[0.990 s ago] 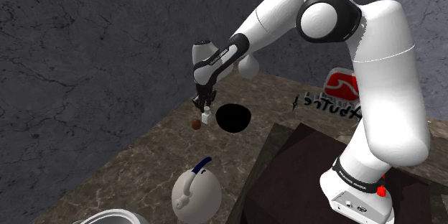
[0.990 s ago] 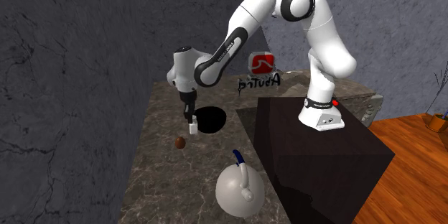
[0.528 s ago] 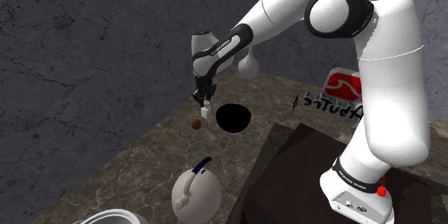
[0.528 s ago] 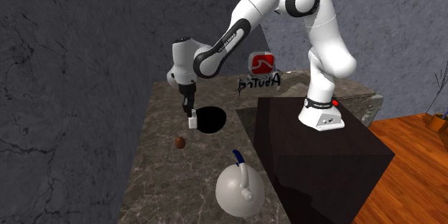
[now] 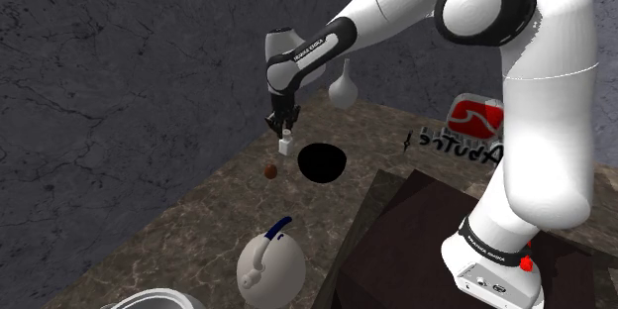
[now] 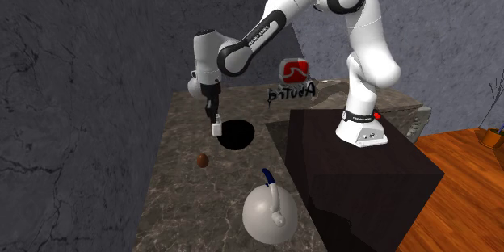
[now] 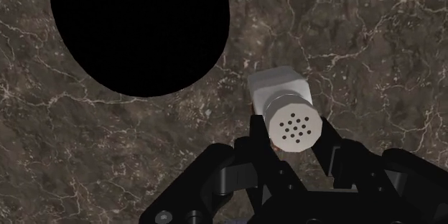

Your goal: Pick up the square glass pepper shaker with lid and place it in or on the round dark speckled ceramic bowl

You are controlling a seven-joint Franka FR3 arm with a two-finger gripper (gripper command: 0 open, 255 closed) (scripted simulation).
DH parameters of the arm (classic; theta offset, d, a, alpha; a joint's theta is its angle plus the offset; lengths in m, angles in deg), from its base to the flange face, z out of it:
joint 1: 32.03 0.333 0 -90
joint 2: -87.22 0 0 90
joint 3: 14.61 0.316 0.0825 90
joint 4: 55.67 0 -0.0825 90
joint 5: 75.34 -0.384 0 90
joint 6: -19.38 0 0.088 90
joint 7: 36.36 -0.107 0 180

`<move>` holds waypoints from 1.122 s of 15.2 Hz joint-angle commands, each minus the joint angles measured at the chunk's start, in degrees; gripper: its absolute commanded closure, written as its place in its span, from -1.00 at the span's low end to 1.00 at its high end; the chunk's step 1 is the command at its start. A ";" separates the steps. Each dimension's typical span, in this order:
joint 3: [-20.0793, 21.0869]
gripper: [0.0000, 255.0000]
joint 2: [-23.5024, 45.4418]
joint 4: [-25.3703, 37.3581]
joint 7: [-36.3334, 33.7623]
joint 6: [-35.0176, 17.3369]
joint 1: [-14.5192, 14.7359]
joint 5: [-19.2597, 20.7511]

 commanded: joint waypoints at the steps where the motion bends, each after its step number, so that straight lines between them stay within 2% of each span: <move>1: -0.37 1.00 -1.97 -2.11 1.62 -0.14 -1.17 -0.23; 11: -4.18 1.00 -13.11 -12.92 13.98 0.11 -9.08 -1.43; 17: -4.15 1.00 -10.41 -14.34 14.07 -4.01 -9.11 -1.60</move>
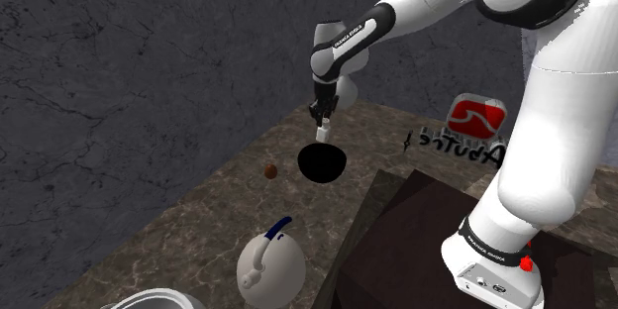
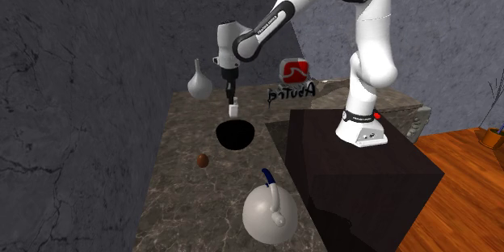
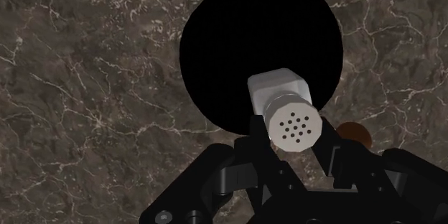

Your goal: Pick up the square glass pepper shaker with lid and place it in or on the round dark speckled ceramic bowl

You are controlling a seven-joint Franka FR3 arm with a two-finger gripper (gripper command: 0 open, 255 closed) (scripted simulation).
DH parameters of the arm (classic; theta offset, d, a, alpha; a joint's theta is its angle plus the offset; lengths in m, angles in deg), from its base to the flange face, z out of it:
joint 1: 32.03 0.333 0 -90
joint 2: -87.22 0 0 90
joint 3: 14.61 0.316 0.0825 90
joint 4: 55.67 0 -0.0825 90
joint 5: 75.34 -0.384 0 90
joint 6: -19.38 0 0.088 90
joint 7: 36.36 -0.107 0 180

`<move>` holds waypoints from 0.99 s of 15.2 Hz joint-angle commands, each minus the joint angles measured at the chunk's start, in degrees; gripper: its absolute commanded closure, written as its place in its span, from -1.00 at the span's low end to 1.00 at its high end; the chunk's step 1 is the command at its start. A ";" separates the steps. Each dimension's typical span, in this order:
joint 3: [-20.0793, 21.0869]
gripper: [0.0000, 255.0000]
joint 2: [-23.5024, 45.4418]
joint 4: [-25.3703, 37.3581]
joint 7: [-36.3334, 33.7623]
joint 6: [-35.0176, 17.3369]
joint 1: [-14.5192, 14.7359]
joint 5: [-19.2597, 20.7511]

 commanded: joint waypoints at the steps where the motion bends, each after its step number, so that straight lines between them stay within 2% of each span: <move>1: -0.02 1.00 1.03 -0.19 0.17 -1.25 -0.09 -0.08; 15: 0.21 1.00 8.77 -1.53 0.45 -10.33 -0.27 -0.57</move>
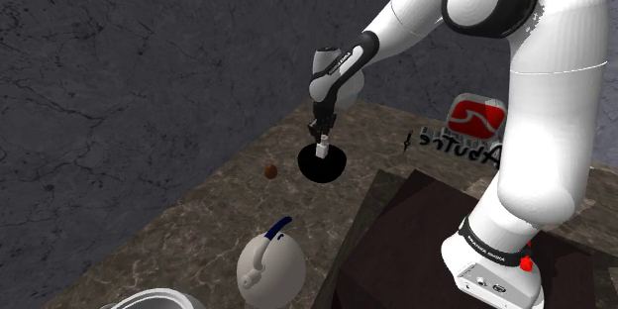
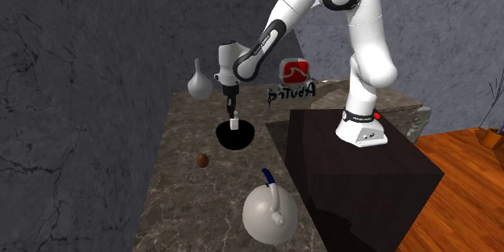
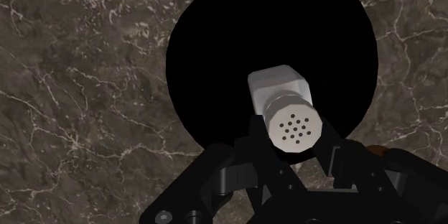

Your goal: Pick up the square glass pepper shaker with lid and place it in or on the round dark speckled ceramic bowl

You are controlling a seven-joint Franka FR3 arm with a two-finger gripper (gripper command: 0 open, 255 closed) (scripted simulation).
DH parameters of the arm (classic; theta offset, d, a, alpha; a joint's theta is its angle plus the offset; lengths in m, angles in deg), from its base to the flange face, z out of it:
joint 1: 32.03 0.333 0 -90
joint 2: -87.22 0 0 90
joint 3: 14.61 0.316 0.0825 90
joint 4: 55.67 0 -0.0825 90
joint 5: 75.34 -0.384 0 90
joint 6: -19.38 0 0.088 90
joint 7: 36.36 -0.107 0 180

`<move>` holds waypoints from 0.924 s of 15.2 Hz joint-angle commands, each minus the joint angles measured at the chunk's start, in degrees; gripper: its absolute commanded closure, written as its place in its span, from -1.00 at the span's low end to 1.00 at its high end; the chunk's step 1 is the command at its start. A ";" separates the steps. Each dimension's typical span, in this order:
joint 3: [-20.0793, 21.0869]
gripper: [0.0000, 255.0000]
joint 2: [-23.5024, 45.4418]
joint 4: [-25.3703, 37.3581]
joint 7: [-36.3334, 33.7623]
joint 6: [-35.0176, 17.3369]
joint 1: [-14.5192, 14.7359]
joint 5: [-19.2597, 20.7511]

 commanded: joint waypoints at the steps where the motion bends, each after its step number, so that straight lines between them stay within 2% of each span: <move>1: 0.04 1.00 0.64 -0.23 -0.04 -0.90 0.02 -0.04; 8: 0.03 1.00 0.64 -0.22 -0.04 -0.89 0.02 -0.04; 9: 0.03 -1.00 0.64 -0.22 -0.04 -0.89 0.02 -0.04; 14: 0.03 -1.00 0.64 -0.22 -0.04 -0.89 0.02 -0.04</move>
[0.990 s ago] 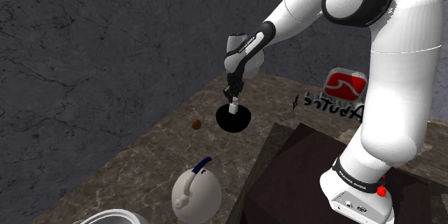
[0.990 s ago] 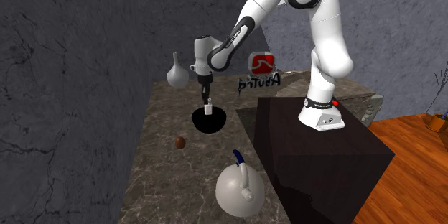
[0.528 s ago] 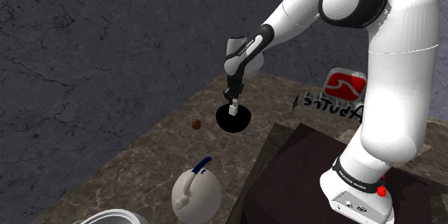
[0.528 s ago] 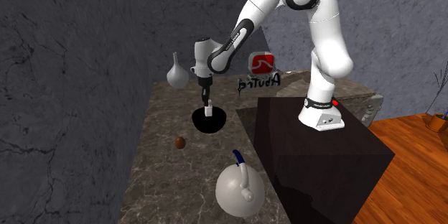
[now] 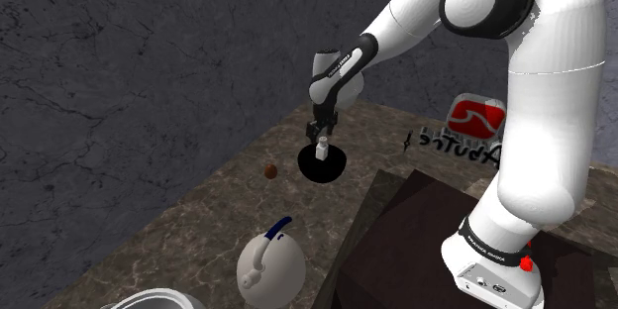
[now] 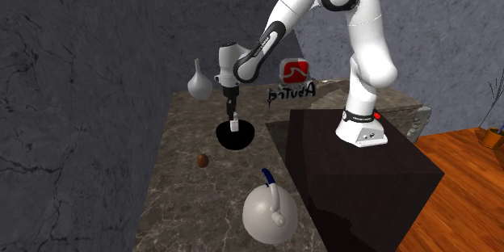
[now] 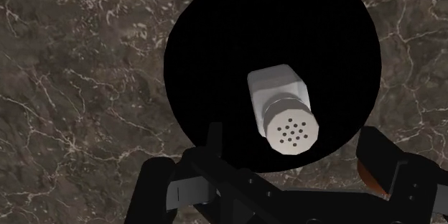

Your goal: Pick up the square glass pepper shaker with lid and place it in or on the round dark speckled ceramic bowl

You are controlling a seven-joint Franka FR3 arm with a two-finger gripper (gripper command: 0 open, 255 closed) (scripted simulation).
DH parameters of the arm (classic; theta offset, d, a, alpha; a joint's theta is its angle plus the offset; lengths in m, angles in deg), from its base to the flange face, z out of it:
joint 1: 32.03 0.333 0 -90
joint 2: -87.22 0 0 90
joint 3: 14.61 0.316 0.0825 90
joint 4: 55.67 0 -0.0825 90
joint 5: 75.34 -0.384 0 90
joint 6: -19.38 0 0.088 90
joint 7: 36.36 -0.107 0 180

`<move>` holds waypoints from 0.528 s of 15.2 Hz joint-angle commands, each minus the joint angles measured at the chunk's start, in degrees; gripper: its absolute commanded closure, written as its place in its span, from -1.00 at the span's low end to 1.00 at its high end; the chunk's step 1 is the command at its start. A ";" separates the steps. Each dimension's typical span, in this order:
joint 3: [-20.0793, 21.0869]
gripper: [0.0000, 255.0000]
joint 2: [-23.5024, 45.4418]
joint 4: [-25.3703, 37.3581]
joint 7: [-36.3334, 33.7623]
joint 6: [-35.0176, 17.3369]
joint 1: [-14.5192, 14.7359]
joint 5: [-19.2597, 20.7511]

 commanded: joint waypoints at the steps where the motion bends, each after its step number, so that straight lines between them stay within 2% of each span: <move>1: -0.05 -1.00 -1.50 0.05 -0.06 1.55 0.05 0.09; 4: -0.17 -1.00 -5.43 0.62 -0.24 6.04 0.16 0.35; 8: -0.16 -1.00 -5.43 0.62 -0.24 6.04 0.16 0.35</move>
